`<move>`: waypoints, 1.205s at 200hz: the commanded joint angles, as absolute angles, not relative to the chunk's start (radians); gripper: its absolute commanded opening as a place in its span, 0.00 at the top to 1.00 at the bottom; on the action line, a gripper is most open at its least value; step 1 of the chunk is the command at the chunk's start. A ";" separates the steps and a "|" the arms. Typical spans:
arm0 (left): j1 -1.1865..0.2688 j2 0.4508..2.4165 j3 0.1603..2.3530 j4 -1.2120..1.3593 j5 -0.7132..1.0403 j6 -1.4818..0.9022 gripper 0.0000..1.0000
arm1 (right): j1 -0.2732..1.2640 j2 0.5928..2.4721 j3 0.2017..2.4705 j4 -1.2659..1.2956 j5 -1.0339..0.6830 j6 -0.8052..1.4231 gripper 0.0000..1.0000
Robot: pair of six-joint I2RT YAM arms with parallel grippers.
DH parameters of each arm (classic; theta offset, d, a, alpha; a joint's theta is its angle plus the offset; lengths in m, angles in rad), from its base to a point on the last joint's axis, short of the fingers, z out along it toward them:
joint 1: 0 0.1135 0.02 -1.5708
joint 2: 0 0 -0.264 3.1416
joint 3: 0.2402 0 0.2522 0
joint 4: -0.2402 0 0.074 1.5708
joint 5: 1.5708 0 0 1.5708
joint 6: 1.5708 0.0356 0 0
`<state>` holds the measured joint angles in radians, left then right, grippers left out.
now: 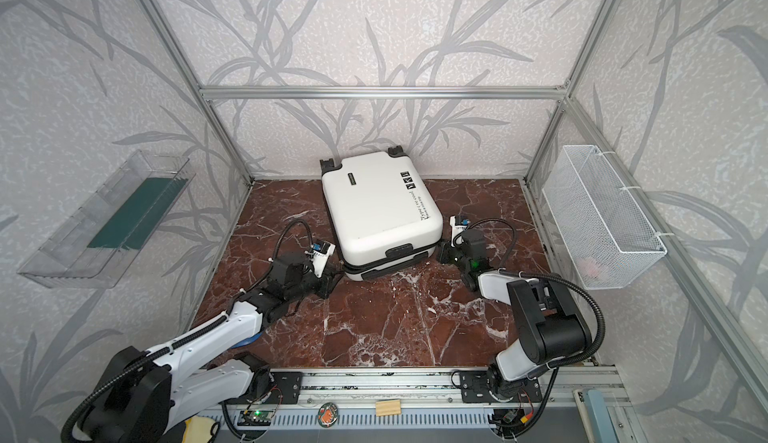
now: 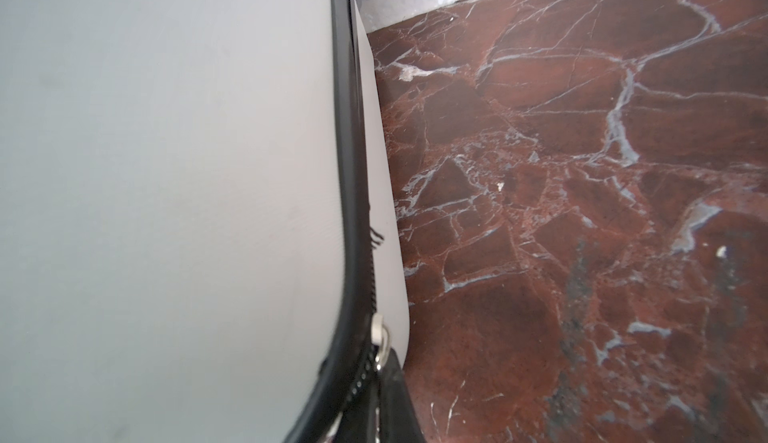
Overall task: Pack the luggage
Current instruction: 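Close the left gripper on the silver zipper pull at the near corner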
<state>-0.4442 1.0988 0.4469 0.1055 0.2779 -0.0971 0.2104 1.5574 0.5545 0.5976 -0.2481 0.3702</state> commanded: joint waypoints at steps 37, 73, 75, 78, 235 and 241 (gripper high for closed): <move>-0.444 1.127 0.451 0.157 0.292 -0.078 0.74 | 0.202 1.578 0.565 0.609 -0.237 0.382 1.00; -0.444 1.124 0.456 0.169 0.282 -0.077 0.82 | 0.203 1.580 0.566 0.609 -0.237 0.383 1.00; -0.444 1.123 0.456 0.168 0.282 -0.077 0.83 | 0.202 1.580 0.566 0.609 -0.237 0.382 1.00; -0.445 1.123 0.456 0.168 0.282 -0.077 0.83 | 0.202 1.580 0.566 0.609 -0.236 0.382 1.00; -0.445 0.980 0.420 0.125 0.221 -0.102 1.00 | 0.212 1.566 0.555 0.601 -0.310 0.380 1.00; -0.446 0.985 0.420 0.130 0.225 -0.104 1.00 | 0.219 1.554 0.551 0.591 -0.310 0.376 1.00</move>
